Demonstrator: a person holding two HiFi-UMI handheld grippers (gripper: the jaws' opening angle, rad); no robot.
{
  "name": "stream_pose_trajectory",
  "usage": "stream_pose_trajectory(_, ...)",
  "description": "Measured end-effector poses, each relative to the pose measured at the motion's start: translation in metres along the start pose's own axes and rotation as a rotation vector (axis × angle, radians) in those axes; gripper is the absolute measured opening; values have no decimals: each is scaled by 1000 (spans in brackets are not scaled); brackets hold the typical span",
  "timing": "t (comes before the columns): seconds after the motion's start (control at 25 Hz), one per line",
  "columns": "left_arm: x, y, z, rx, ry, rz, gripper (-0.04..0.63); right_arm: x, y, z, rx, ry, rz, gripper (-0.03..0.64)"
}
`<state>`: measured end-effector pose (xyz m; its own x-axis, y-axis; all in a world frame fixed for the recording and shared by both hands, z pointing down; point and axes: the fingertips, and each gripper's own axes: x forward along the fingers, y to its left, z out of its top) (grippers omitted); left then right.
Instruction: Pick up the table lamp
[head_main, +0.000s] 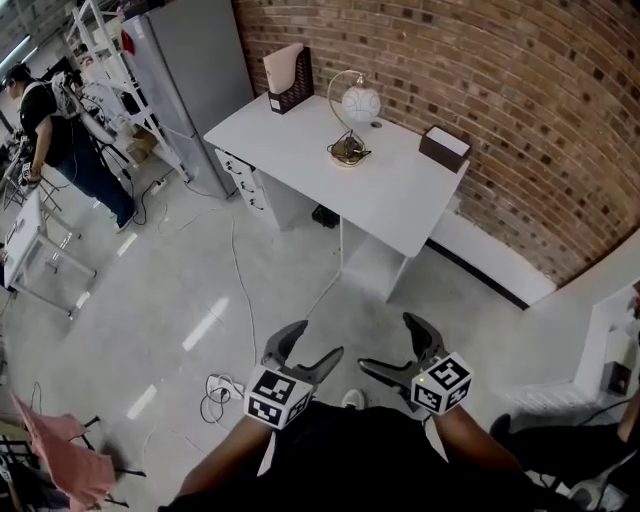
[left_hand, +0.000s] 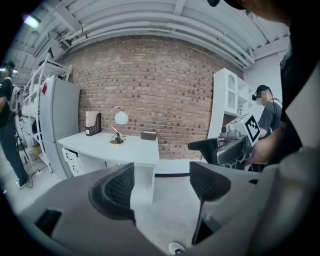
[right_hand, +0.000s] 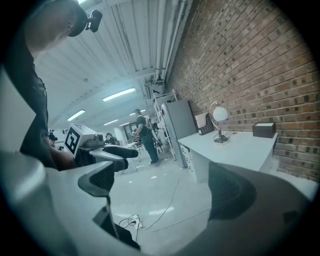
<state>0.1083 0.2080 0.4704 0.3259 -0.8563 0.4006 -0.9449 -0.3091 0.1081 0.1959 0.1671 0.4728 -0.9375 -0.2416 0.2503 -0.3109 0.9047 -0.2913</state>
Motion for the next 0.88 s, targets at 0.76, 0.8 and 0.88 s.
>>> stream_pose_trajectory(0.76, 63, 48, 23, -10, 24, -6, 344, 43, -62, 14, 52, 6, 0, 591)
stream_pose_trajectory(0.8, 67, 53, 28, -8, 15, -7, 344, 47, -65, 17, 51, 5, -3, 589)
stream_pose_trajectory(0.88, 77, 66, 39, -4, -9, -8, 344, 57, -75, 21, 45, 9, -9, 588)
